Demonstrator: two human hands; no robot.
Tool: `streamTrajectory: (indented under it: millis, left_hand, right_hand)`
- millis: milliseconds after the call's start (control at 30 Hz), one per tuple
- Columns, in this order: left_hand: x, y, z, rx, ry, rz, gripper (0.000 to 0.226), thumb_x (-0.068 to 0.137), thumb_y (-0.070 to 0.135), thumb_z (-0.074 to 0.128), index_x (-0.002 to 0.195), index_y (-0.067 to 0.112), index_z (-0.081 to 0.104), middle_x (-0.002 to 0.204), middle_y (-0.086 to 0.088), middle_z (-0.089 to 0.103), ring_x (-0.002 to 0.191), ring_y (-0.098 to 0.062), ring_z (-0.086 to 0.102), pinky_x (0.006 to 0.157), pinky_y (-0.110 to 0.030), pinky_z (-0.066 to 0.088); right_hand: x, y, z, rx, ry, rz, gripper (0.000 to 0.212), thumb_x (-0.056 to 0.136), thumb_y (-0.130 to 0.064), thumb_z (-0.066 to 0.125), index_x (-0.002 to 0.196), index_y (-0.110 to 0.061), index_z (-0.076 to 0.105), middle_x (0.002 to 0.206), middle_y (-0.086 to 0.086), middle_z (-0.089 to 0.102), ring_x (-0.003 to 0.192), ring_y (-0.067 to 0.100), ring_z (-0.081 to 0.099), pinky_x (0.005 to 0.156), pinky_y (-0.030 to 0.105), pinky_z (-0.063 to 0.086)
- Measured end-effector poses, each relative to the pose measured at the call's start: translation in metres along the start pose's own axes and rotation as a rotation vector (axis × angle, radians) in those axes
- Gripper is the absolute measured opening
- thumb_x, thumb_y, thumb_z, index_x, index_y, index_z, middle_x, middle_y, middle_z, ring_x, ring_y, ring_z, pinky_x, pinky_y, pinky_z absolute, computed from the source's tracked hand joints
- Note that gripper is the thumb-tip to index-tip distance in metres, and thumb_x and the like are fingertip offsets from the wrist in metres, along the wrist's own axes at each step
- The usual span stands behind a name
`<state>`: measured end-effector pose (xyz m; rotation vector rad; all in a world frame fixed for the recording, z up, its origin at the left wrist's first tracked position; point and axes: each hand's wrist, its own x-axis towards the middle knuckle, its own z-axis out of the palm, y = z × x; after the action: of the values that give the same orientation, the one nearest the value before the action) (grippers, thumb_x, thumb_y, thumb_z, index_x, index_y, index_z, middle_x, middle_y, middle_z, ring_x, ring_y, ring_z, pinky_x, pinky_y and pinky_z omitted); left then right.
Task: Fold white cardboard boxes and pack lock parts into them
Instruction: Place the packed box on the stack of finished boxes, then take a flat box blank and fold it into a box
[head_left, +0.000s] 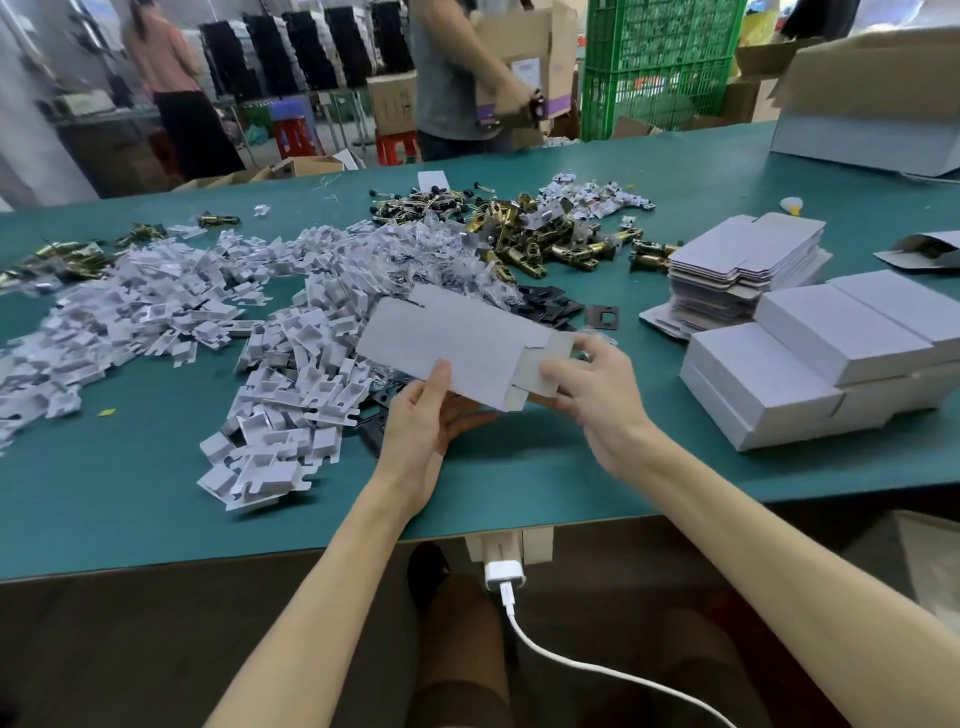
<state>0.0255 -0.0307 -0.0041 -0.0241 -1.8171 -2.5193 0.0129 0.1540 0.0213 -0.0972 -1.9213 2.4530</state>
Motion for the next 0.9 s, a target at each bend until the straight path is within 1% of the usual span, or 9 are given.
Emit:
streamTrajectory:
  millis: [100,167,233,333,533,667,767,833,900]
  left_hand:
    - [-0.001,0.001,0.001,0.008,-0.005,-0.011,0.038,0.109,0.032,0.049,0.124,0.002,0.067,0.119,-0.020,0.075,0.107,-0.036,0.072,0.097,-0.050,0.058]
    - [-0.003,0.002,0.002,0.022,-0.035,-0.010,0.032,0.109,0.030,0.050,0.119,0.007,0.070,0.116,-0.017,0.076,0.102,-0.033,0.073,0.090,-0.046,0.061]
    - [-0.003,0.003,0.002,0.026,-0.055,-0.005,0.029,0.108,0.029,0.052,0.118,0.009,0.070,0.115,-0.015,0.076,0.099,-0.031,0.073,0.081,-0.041,0.062]
    - [-0.005,0.003,0.003,0.035,-0.073,0.010,0.027,0.105,0.031,0.058,0.117,0.011,0.071,0.115,-0.013,0.077,0.100,-0.028,0.074,0.076,-0.036,0.062]
    - [-0.007,0.003,0.001,0.108,-0.139,0.069,0.028,0.100,0.040,0.065,0.116,0.019,0.077,0.123,-0.012,0.075,0.112,-0.032,0.071,0.086,-0.041,0.061]
    - [-0.009,0.007,0.001,0.163,-0.248,0.105,0.068,0.081,0.051,0.083,0.128,0.004,0.066,0.128,-0.016,0.071,0.121,-0.037,0.067,0.097,-0.047,0.059]
    - [-0.001,0.018,-0.001,0.233,-0.348,0.085,0.082,0.075,0.048,0.089,0.137,0.004,0.058,0.130,-0.013,0.070,0.125,-0.030,0.065,0.100,-0.036,0.055]
    - [0.007,0.029,-0.003,0.242,-0.441,0.067,0.074,0.076,0.043,0.090,0.137,0.012,0.061,0.131,-0.011,0.070,0.125,-0.026,0.064,0.099,-0.030,0.053]
    - [0.016,0.038,-0.005,0.260,-0.542,0.055,0.060,0.078,0.040,0.088,0.133,0.029,0.066,0.135,-0.009,0.069,0.129,-0.027,0.062,0.102,-0.031,0.052]
  right_hand:
    - [-0.001,0.008,-0.004,0.008,-0.082,0.073,0.052,0.086,0.010,0.068,0.131,-0.010,0.054,0.102,0.008,0.078,0.094,0.025,0.076,0.082,0.038,0.063]
    - [0.000,0.010,-0.006,0.011,-0.099,0.069,0.060,0.083,0.011,0.071,0.136,-0.010,0.052,0.113,0.014,0.074,0.101,0.027,0.075,0.088,0.041,0.062]
    - [0.001,0.012,-0.009,0.033,-0.115,0.061,0.063,0.082,0.010,0.075,0.137,-0.010,0.051,0.118,0.014,0.073,0.105,0.027,0.073,0.088,0.041,0.061]
    - [0.001,0.017,-0.011,0.057,-0.126,0.046,0.064,0.082,0.006,0.077,0.138,-0.009,0.051,0.121,0.013,0.072,0.110,0.028,0.071,0.086,0.040,0.061]
    - [0.002,0.019,-0.013,0.139,-0.136,0.028,0.060,0.082,0.003,0.077,0.136,-0.008,0.052,0.116,0.012,0.075,0.103,0.027,0.073,0.072,0.030,0.059]
    - [0.000,0.017,-0.014,0.180,-0.197,0.056,0.061,0.075,-0.008,0.080,0.131,-0.010,0.058,0.112,0.010,0.076,0.095,0.021,0.075,0.069,0.025,0.058]
    - [0.001,0.015,-0.014,0.204,-0.223,0.078,0.061,0.072,-0.014,0.080,0.129,-0.010,0.060,0.115,0.012,0.075,0.093,0.019,0.074,0.069,0.025,0.058]
    - [0.001,0.016,-0.014,0.187,-0.238,0.083,0.061,0.072,-0.016,0.080,0.130,-0.009,0.060,0.117,0.013,0.074,0.092,0.020,0.072,0.071,0.026,0.057]
    - [0.001,0.016,-0.014,0.175,-0.234,0.082,0.063,0.072,-0.018,0.081,0.131,-0.010,0.060,0.115,0.011,0.074,0.090,0.020,0.071,0.070,0.026,0.056]
